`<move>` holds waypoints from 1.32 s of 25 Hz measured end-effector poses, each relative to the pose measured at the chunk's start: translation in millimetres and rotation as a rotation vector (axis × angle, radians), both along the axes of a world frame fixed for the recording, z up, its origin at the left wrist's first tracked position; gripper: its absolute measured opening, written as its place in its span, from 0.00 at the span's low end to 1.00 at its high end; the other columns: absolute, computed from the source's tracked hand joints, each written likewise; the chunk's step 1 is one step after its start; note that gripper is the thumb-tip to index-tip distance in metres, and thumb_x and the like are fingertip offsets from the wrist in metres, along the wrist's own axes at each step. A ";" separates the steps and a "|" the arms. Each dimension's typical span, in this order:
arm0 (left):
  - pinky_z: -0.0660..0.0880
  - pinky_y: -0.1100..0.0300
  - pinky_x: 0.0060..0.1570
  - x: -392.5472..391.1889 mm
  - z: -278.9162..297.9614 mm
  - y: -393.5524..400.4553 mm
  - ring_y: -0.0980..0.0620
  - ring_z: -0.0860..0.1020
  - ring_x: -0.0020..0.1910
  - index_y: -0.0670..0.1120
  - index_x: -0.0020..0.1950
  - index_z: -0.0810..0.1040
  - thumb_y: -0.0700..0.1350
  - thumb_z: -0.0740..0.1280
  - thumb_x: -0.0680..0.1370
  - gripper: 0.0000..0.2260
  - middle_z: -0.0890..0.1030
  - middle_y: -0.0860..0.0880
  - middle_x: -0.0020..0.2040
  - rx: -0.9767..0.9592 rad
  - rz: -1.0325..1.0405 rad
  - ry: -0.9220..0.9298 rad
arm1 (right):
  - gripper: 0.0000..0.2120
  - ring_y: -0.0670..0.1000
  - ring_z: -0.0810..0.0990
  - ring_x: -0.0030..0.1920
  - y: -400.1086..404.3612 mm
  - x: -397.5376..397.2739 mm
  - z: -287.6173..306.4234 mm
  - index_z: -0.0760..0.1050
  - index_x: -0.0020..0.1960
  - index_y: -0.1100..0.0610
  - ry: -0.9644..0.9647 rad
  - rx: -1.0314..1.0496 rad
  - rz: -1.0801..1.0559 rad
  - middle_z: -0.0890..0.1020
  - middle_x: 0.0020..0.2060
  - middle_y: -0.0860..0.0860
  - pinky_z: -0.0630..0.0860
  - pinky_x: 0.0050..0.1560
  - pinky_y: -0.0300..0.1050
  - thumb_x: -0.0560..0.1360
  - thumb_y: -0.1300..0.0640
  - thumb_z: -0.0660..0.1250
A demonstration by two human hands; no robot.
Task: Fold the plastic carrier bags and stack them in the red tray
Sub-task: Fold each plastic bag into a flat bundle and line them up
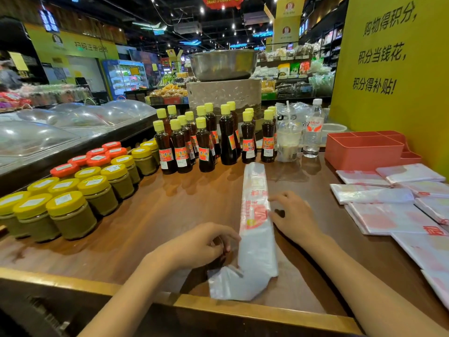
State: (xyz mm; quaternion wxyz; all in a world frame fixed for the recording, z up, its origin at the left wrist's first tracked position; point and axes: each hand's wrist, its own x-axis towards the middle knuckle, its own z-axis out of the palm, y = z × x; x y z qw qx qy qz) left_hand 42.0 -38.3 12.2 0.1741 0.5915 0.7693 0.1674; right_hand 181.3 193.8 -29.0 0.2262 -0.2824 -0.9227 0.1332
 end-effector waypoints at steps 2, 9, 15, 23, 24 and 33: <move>0.73 0.69 0.59 -1.5 -9.1 -1.0 0.62 0.73 0.59 0.62 0.69 0.72 0.40 0.65 0.81 0.22 0.75 0.63 0.61 0.109 -0.044 0.023 | 0.09 0.49 0.77 0.52 -0.5 2.4 -2.8 0.82 0.57 0.47 0.032 0.008 0.036 0.76 0.48 0.42 0.70 0.52 0.43 0.80 0.52 0.67; 0.72 0.66 0.64 5.6 -26.4 25.0 0.64 0.69 0.66 0.61 0.72 0.71 0.51 0.65 0.81 0.19 0.70 0.61 0.69 0.291 -0.159 0.261 | 0.12 0.44 0.72 0.49 4.4 4.5 -3.7 0.84 0.59 0.48 0.023 -0.096 0.086 0.73 0.45 0.38 0.72 0.54 0.43 0.79 0.54 0.66; 0.71 0.65 0.65 8.0 -31.4 33.1 0.64 0.69 0.66 0.58 0.69 0.76 0.47 0.66 0.82 0.16 0.73 0.60 0.69 0.318 -0.211 0.274 | 0.14 0.48 0.75 0.55 6.2 8.0 -0.7 0.82 0.62 0.47 -0.017 -0.133 0.120 0.76 0.52 0.42 0.74 0.59 0.46 0.79 0.56 0.64; 0.71 0.67 0.65 2.9 -41.9 31.5 0.64 0.73 0.65 0.50 0.64 0.81 0.38 0.69 0.79 0.15 0.77 0.59 0.65 0.455 -0.123 -0.061 | 0.22 0.46 0.70 0.68 11.8 22.2 12.4 0.74 0.70 0.42 -0.199 -0.312 0.309 0.73 0.68 0.42 0.70 0.71 0.52 0.77 0.46 0.69; 0.72 0.67 0.63 2.2 -41.3 32.5 0.63 0.74 0.64 0.49 0.62 0.81 0.38 0.70 0.78 0.14 0.78 0.58 0.64 0.485 -0.112 -0.073 | 0.23 0.46 0.69 0.68 11.3 23.0 13.2 0.74 0.71 0.41 -0.204 -0.313 0.325 0.73 0.68 0.42 0.69 0.71 0.52 0.76 0.45 0.70; 0.71 0.70 0.56 -5.7 -41.4 30.1 0.59 0.73 0.58 0.50 0.58 0.85 0.41 0.75 0.74 0.13 0.78 0.54 0.58 0.656 0.089 0.070 | 0.24 0.39 0.68 0.67 -23.8 16.0 16.5 0.71 0.69 0.38 -0.001 -0.218 0.485 0.71 0.66 0.38 0.66 0.68 0.36 0.75 0.46 0.73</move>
